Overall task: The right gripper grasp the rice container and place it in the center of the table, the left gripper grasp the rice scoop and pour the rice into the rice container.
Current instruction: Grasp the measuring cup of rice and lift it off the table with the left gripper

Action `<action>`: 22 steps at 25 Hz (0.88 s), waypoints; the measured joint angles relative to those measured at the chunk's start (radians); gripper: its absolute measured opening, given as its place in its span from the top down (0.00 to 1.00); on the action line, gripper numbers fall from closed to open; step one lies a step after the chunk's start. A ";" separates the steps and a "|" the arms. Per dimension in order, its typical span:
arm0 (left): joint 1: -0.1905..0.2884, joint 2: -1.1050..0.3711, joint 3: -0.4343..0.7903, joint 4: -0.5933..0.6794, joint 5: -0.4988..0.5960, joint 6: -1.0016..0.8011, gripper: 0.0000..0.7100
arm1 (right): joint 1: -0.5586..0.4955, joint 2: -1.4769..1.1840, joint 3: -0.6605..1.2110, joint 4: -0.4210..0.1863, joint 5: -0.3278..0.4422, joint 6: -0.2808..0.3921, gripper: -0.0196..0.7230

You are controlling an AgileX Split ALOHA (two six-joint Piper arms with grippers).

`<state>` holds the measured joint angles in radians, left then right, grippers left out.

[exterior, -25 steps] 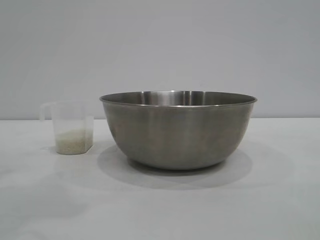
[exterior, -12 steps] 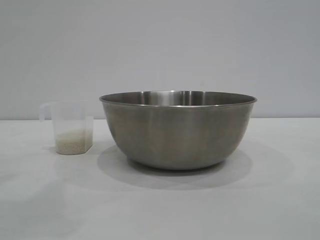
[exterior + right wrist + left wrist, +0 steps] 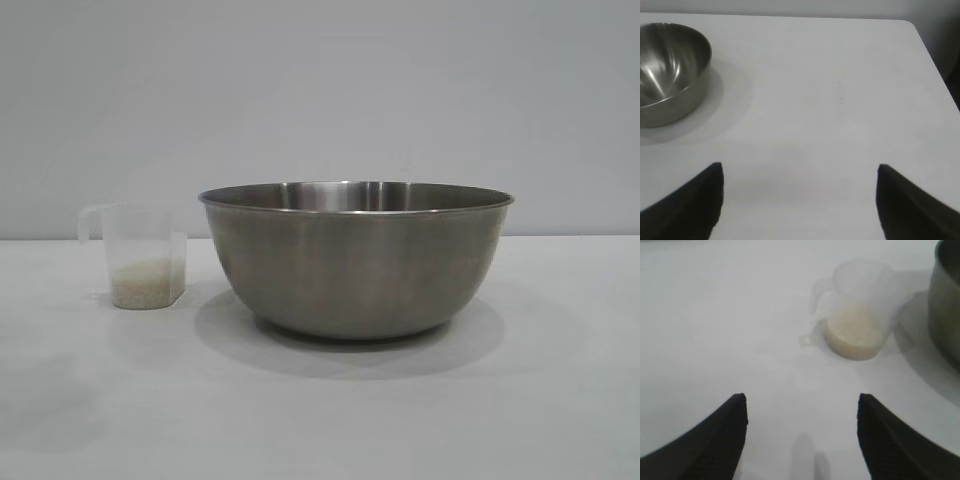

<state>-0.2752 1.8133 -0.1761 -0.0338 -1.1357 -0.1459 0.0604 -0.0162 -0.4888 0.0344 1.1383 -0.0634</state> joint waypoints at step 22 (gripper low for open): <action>0.000 0.114 -0.163 0.000 -0.002 0.063 0.50 | 0.000 0.000 0.000 0.000 0.000 0.000 0.23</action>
<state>-0.2752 1.9277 -0.3388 -0.0338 -1.1381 -0.0830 0.0604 -0.0162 -0.4888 0.0344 1.1383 -0.0634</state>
